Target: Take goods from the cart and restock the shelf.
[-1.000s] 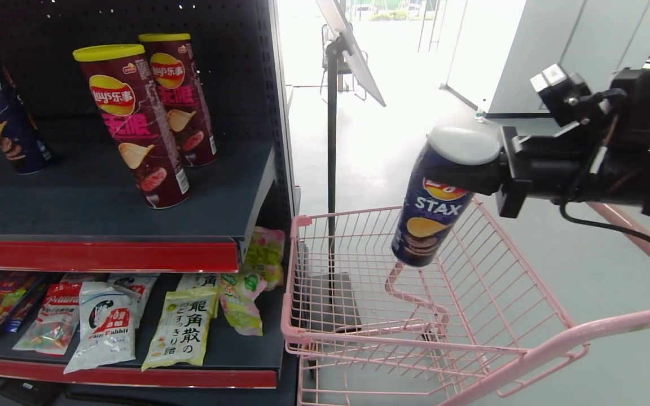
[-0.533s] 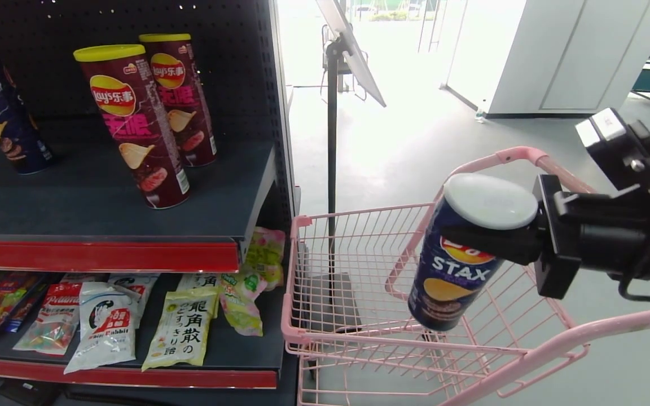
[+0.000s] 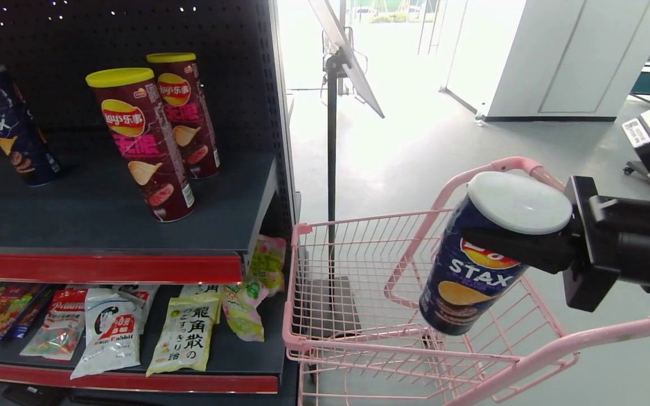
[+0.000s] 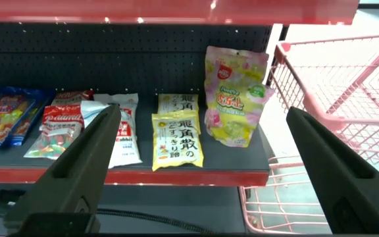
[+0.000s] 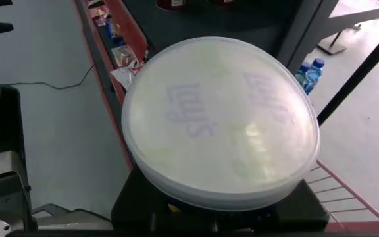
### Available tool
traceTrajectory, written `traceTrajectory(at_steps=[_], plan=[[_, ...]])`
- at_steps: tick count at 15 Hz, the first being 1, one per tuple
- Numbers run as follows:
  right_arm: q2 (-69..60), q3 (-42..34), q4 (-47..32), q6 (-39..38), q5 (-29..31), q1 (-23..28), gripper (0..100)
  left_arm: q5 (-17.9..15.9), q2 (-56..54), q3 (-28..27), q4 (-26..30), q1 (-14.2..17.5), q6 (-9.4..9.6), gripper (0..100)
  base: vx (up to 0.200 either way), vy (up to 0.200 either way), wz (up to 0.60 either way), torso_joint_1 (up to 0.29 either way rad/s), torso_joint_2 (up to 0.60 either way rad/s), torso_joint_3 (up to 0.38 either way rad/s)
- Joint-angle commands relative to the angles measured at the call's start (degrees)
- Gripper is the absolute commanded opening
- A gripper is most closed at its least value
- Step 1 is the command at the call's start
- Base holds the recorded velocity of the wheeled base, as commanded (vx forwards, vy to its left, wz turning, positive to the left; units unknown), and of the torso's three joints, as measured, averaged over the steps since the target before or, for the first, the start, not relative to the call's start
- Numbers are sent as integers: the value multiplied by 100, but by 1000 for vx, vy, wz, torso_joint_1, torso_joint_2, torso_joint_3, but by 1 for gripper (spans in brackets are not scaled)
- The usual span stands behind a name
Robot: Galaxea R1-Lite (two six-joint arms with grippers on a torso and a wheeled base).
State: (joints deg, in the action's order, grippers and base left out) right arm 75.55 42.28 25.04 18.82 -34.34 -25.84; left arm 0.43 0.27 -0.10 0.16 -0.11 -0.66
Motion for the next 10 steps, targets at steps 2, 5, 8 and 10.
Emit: traceTrajectory(at_steps=[2, 5, 8, 10], plan=[[-22, 26, 1, -10, -2, 27, 0, 1, 0, 1, 2, 2, -4, 100, 0, 0, 0, 219, -549, -322], [-40, 44, 1, -54, -2, 27, 0, 1, 0, 1, 2, 2, -4, 100, 0, 0, 0, 259, -593, -339], [-75, -70, 1, -54, -38, 27, 0, 1, 0, 1, 2, 2, 4, 100, 0, 0, 0, 220, -510, -286], [-93, -106, 1, -28, -82, 18, 0, 1, 0, 1, 2, 2, 4, 100, 0, 0, 0, 176, -398, -224]])
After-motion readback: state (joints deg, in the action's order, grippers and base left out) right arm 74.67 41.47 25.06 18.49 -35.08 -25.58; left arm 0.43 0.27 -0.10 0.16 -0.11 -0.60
